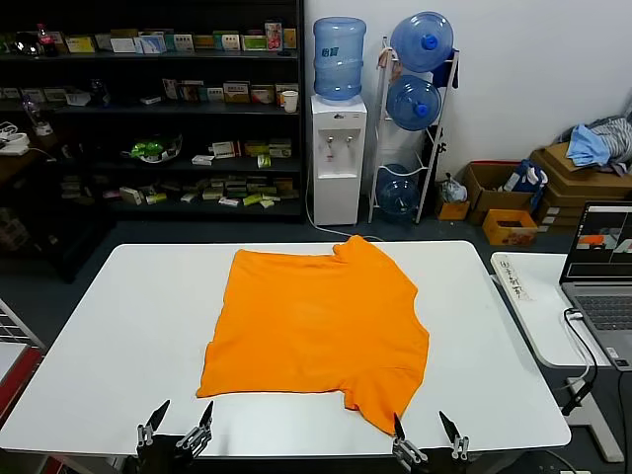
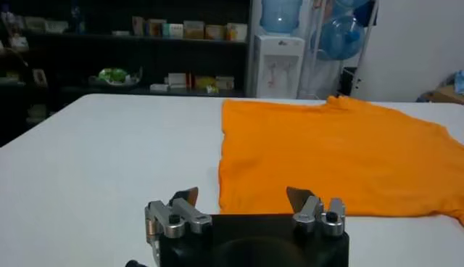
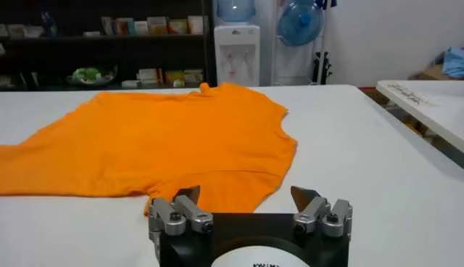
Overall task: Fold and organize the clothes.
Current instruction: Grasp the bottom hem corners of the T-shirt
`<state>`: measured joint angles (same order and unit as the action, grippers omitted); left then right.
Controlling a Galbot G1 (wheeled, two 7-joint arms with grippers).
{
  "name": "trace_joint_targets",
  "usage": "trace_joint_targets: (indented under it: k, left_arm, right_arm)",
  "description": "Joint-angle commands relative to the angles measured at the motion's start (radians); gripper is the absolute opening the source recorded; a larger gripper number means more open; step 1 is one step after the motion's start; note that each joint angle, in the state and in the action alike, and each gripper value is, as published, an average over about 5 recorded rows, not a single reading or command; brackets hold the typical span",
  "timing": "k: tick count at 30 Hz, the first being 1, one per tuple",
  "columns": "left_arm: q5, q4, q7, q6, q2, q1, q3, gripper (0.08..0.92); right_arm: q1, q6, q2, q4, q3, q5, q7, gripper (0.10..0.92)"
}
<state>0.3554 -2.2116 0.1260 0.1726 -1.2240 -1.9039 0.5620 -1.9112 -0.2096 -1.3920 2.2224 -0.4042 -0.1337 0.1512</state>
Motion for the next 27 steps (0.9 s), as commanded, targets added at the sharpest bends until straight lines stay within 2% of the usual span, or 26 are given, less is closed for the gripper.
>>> trace_joint_targets:
  k: [1,6,12,20,27]
  left_arm:
    - [0.003,0.002,0.0,0.002,0.002,0.005,-0.001,0.823]
    - [0.061,0.033,0.015,0.058,0.016,0.09,-0.022,0.823]
    - [0.159,0.141,0.044,0.168,0.023,0.224,-0.062,0.823]
    - [0.166,0.202,0.033,0.194,0.059,0.25,-0.062,0.823]
    - [0.168,0.218,0.026,0.193,0.057,0.271,-0.065,0.823]
  right_arm:
    - [0.02,-0.009,0.0,-0.01,0.004,-0.016,0.021,0.823]
    - [0.109,-0.059,-0.019,-0.065,0.041,-0.072,0.067,0.823]
    - [0.177,-0.115,-0.076,-0.132,0.104,-0.044,0.124,0.823]
    - [0.204,-0.168,-0.098,-0.16,0.134,-0.024,0.149,0.823]
    - [0.215,-0.176,-0.106,-0.171,0.15,-0.021,0.152,0.823]
